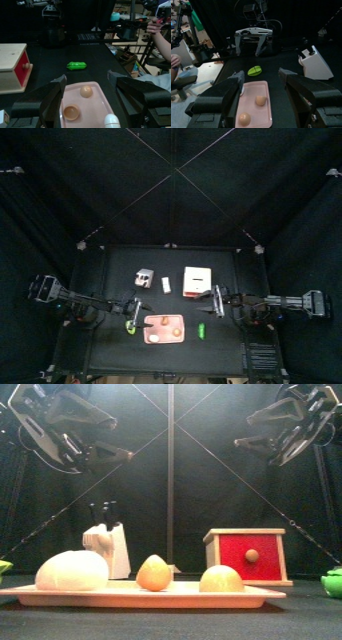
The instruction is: Grab egg
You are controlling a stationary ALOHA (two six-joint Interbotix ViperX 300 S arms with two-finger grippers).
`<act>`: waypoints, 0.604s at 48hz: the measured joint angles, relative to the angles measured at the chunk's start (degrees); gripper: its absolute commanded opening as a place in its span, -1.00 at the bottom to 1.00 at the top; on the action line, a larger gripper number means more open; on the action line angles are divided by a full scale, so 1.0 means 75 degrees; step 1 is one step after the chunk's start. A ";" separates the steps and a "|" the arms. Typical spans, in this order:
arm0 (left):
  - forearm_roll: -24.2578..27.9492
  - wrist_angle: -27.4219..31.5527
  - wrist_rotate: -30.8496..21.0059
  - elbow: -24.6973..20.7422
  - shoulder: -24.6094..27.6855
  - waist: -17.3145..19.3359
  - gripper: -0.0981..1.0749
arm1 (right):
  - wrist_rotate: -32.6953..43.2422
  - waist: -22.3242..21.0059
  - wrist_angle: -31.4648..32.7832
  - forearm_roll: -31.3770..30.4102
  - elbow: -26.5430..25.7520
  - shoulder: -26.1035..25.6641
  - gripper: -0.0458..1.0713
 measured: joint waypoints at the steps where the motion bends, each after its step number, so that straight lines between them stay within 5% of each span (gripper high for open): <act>1: -0.0012 -0.0012 0.0000 0.0012 0.0000 -0.0012 0.84 | 0.0000 0.0000 0.0000 0.0012 0.0000 0.0000 0.70; 16: 0.0094 0.0258 -0.0012 0.0141 0.0000 -0.0188 0.84 | 0.0000 0.0223 0.0000 0.0059 0.0000 0.0059 0.70; 29: 0.0375 0.1746 -0.0035 -0.0035 0.0105 -0.1043 0.84 | 0.0012 0.0363 0.0000 0.0070 -0.0094 0.0187 0.70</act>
